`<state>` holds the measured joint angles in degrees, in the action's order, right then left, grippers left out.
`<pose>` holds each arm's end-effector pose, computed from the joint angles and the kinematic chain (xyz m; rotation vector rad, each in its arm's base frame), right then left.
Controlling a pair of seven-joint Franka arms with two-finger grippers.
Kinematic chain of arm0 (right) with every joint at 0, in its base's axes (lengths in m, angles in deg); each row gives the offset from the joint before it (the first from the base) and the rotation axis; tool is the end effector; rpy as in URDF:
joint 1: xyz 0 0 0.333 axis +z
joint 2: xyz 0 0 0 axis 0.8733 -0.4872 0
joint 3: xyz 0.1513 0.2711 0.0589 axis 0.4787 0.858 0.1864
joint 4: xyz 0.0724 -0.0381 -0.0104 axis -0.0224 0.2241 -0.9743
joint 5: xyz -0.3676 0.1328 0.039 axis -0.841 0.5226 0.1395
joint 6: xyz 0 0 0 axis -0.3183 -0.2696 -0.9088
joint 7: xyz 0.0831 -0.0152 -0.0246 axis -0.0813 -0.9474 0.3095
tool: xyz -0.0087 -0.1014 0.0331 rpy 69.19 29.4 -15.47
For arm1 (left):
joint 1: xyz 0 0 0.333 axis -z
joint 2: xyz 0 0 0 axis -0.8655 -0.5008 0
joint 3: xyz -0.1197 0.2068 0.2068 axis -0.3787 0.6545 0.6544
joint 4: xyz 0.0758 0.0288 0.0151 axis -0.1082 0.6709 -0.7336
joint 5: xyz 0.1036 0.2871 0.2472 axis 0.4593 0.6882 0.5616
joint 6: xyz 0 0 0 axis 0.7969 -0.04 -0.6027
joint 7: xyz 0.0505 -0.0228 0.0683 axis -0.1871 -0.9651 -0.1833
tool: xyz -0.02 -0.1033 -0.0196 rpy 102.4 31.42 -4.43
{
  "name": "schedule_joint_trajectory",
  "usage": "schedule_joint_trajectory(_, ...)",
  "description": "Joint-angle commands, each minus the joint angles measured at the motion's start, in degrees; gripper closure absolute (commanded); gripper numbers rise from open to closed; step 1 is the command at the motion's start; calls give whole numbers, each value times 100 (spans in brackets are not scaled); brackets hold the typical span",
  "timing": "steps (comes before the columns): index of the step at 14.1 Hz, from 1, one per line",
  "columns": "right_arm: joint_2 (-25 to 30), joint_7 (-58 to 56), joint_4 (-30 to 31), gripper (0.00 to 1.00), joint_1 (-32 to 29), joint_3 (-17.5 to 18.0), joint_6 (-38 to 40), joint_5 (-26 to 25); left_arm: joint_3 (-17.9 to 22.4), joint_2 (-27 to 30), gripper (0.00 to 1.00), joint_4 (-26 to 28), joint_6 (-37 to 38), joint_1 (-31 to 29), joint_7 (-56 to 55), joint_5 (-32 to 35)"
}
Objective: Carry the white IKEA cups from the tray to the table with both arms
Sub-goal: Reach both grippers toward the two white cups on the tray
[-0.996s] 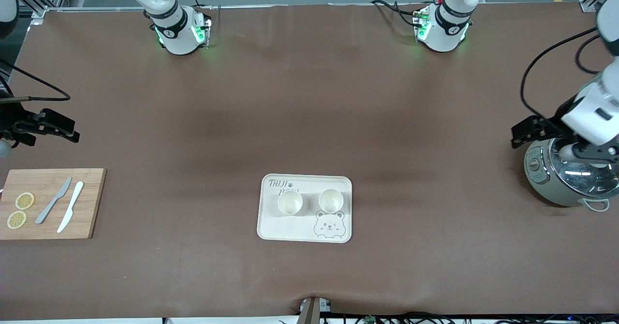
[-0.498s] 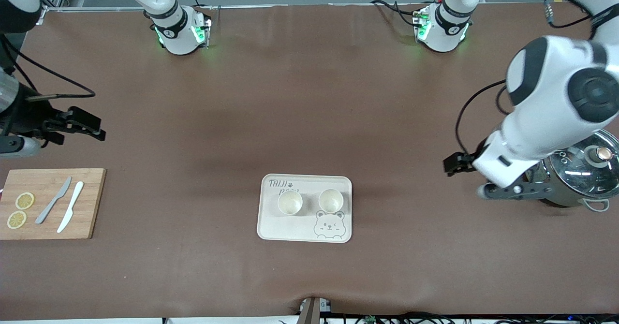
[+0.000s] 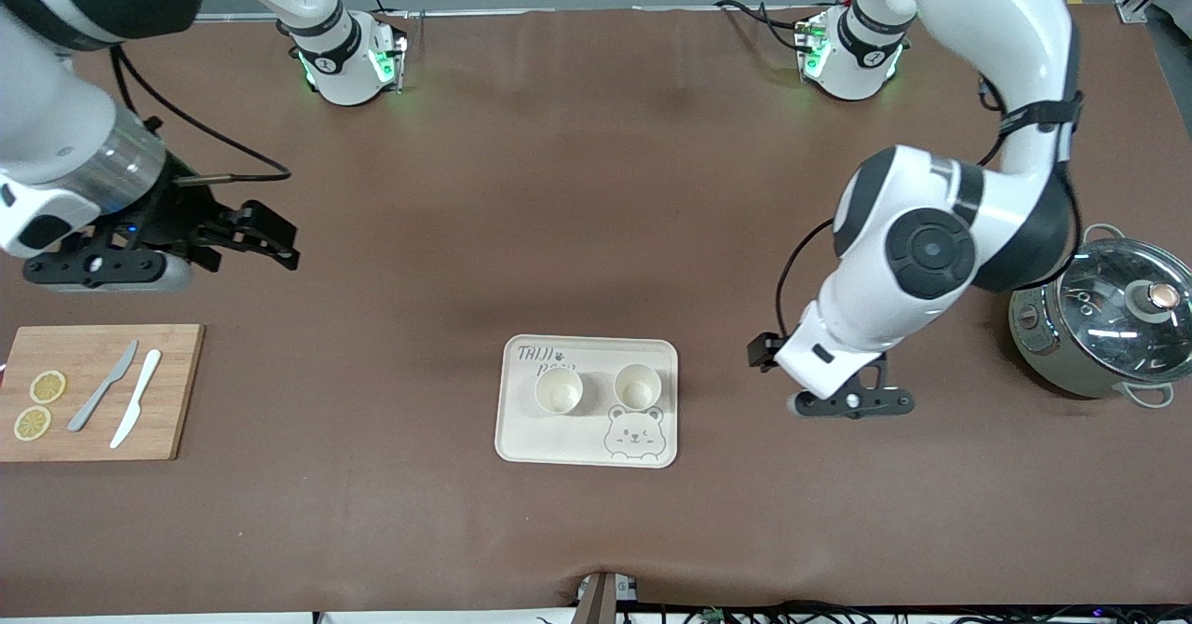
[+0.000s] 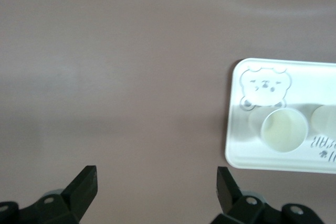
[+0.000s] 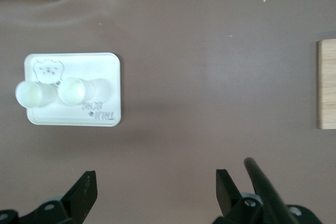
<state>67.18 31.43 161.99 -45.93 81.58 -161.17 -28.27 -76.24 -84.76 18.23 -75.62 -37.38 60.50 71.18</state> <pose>0.6050 0.1607 0.6218 -3.0250 0.0956 -0.1040 0.6805 -0.2849 0.4287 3.1211 0.0226 0.0851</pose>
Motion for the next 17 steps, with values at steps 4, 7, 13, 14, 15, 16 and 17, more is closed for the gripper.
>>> schedule_joint_trajectory(4,-356,1232,80,0,520,-56,-795,-75,88,-444,0,-266,-586,406,-512,-13)
schedule_joint_trajectory(7,-663,1901,80,0,740,-56,-1270,-241,88,-672,0,-249,-1033,521,-810,-21)
schedule_joint_trajectory(13,-1331,2543,71,0,1057,-56,-1964,-506,97,-1217,0,-214,-1720,810,-1110,-13)
schedule_joint_trajectory(14,-1445,2718,71,0,1179,-56,-2105,-523,97,-1288,0,-214,-1729,819,-1119,-13)
schedule_joint_trajectory(15,-1560,2877,71,0,1258,-65,-2219,-532,97,-1340,0,-205,-1764,889,-1110,-13)
schedule_joint_trajectory(16,-1674,2974,62,0,1311,-56,-2342,-619,97,-1402,0,-205,-1791,925,-1128,-4)
schedule_joint_trajectory(17,-1797,2992,62,0,1338,-56,-2431,-664,106,-1455,0,-205,-1808,942,-1145,-4)
